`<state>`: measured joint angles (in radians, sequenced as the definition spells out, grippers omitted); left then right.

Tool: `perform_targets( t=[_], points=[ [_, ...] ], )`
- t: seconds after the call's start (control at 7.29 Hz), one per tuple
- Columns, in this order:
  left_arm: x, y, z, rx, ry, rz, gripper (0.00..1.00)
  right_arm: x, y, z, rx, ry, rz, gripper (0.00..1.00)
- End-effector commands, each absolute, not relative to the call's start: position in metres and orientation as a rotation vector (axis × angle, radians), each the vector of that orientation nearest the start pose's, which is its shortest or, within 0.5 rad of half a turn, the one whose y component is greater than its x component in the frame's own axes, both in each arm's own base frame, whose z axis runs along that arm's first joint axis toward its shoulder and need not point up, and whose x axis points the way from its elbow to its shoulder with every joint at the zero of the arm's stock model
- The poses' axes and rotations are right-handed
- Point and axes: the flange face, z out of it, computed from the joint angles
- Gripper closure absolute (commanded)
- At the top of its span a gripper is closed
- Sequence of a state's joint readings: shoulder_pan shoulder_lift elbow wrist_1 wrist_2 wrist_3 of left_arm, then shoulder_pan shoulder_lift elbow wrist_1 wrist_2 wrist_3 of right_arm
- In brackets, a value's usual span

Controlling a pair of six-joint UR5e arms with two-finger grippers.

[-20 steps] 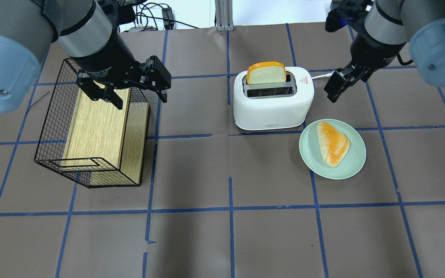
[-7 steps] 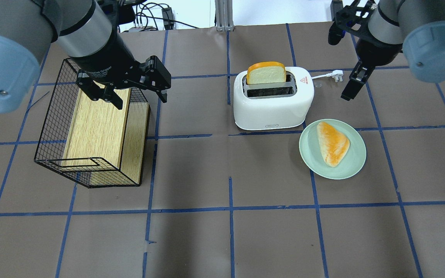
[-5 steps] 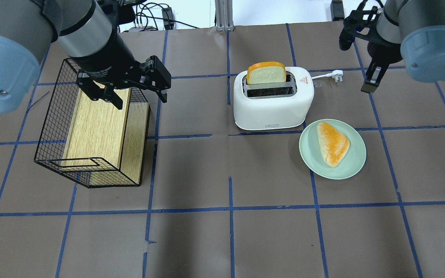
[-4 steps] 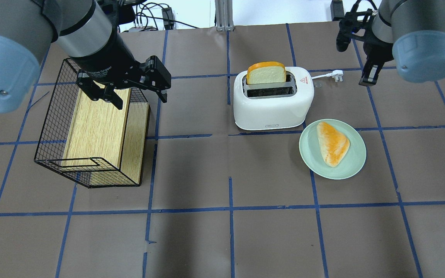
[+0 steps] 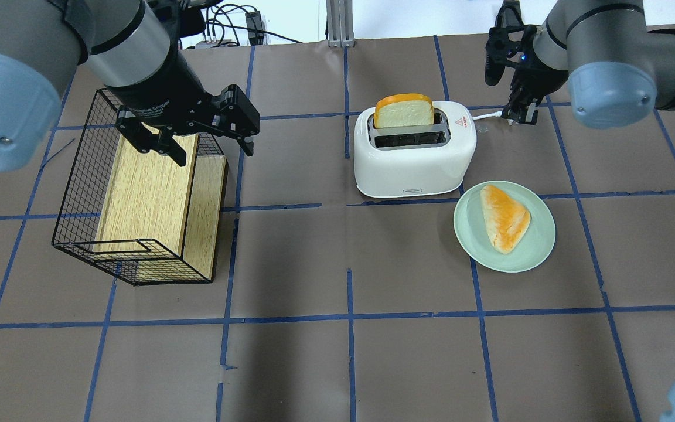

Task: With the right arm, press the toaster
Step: 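Lower the right gripper onto the toaster lever and press it down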

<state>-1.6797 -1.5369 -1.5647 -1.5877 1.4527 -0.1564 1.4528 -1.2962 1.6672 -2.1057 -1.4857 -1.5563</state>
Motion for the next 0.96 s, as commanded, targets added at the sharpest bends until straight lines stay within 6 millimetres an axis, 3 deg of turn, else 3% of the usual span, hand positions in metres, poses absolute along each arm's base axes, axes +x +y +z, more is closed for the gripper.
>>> perform_targets(
  t=[0.0, 0.82],
  points=[
    [-0.196, -0.461, 0.506, -0.075, 3.261, -0.012, 0.0, 0.076, -0.613, 0.335, -2.164, 2.309, -0.323, 0.97],
    [-0.196, -0.461, 0.506, -0.075, 3.261, -0.012, 0.0, 0.078, -0.62, 0.302, -2.185, 2.221, -0.29, 0.98]
  ],
)
